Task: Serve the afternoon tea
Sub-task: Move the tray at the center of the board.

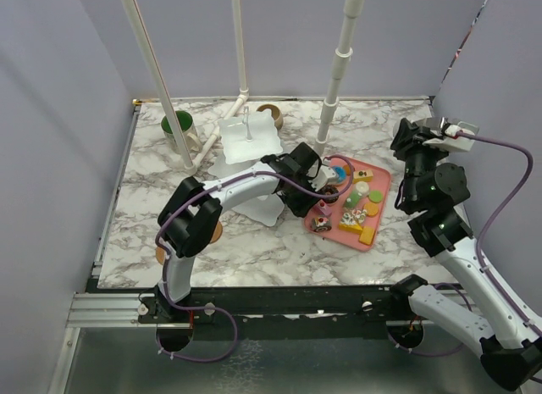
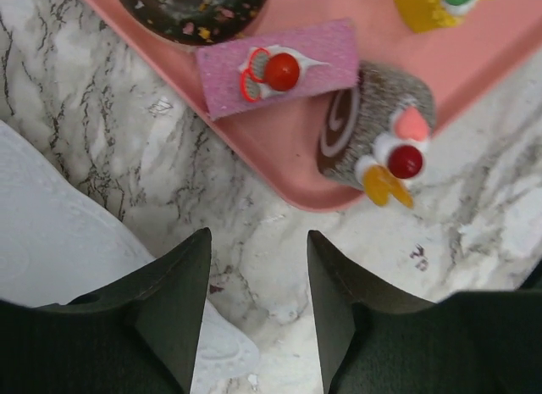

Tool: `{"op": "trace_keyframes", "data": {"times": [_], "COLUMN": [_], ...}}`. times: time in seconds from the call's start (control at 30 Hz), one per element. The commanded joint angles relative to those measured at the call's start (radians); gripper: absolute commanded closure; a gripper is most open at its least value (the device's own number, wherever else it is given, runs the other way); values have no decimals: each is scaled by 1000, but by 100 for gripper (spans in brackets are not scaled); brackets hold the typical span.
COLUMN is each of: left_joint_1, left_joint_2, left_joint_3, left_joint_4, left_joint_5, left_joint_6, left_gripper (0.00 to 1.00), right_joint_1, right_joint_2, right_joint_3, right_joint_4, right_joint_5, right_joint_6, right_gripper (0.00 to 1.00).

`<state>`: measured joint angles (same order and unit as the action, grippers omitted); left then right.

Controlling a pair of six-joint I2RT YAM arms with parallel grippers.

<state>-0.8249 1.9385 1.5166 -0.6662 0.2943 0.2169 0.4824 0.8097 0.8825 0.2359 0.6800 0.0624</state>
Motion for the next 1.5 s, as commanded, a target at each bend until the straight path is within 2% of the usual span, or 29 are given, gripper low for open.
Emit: {"op": "trace_keyframes", "data": {"times": [0.0, 0.23, 0.67, 1.0, 1.2, 1.4, 1.47], "left_joint_1": [-3, -6, -42, -46, -44, -46, -46], "left_joint_2": [53, 89, 128, 138, 139, 149, 134], "left_joint_3": [21, 1, -10, -34, -23, 33, 65], "left_joint_4": [92, 153, 158, 197, 231, 229, 204], "left_joint_5": [-119, -181, -123, -318, -356, -318, -270], "left_joint_6": [-42, -26, -53, 67, 116, 117, 97], "left_gripper": [50, 49, 44, 45, 47, 47, 44], "right_joint_1": [-5, -7, -8, -10, -10, -11, -11], "right_joint_2": [-8, 0, -9, -13, -21, -35, -36], "right_joint_3": [-29, -75, -104, -119, -129, -137, -137], "right_joint_4": [23, 32, 35, 32, 23, 15, 13], "right_joint_5": [41, 48, 59, 58, 53, 53, 52], "right_joint_6": [1, 12, 0, 6, 21, 24, 25], "right_gripper": [73, 73, 73, 73, 73, 73, 73]}}
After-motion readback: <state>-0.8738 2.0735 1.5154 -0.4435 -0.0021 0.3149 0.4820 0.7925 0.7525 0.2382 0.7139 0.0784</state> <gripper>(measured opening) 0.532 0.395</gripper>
